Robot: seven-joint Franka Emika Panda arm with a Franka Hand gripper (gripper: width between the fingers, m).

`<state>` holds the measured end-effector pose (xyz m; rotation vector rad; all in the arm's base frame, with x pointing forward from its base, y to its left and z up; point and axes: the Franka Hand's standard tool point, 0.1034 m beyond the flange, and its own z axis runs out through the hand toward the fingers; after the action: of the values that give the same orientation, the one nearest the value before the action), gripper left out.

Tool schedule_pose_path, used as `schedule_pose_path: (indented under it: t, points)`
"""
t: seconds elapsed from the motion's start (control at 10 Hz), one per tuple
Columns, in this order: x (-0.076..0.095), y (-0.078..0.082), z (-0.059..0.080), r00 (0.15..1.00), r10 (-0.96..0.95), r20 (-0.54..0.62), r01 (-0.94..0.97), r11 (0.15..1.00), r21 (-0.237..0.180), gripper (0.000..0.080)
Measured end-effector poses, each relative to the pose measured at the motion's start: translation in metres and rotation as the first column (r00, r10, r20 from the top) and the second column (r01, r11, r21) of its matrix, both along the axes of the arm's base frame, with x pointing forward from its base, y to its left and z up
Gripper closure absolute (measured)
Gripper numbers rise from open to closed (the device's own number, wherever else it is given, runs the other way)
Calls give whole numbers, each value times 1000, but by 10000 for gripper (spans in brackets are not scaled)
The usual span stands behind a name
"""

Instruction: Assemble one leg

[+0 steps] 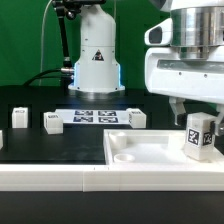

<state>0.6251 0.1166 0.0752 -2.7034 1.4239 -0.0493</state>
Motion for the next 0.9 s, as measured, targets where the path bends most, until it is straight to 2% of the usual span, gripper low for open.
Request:
schedule_pose_path:
  t: [0.1, 0.3, 0.4, 0.5, 0.9]
  points:
    - [-1, 2, 0, 999, 38, 0, -38, 999, -3, 182]
    - [-2, 2, 0, 955, 297, 1, -297, 955, -30, 156]
    - [-3, 8, 1, 907, 421, -20, -421, 905, -57, 151]
    - [-4, 10, 1, 871, 490, -23, -491, 869, -62, 151]
    - [-2, 8, 5, 581, 812, -50, -813, 578, -66, 150]
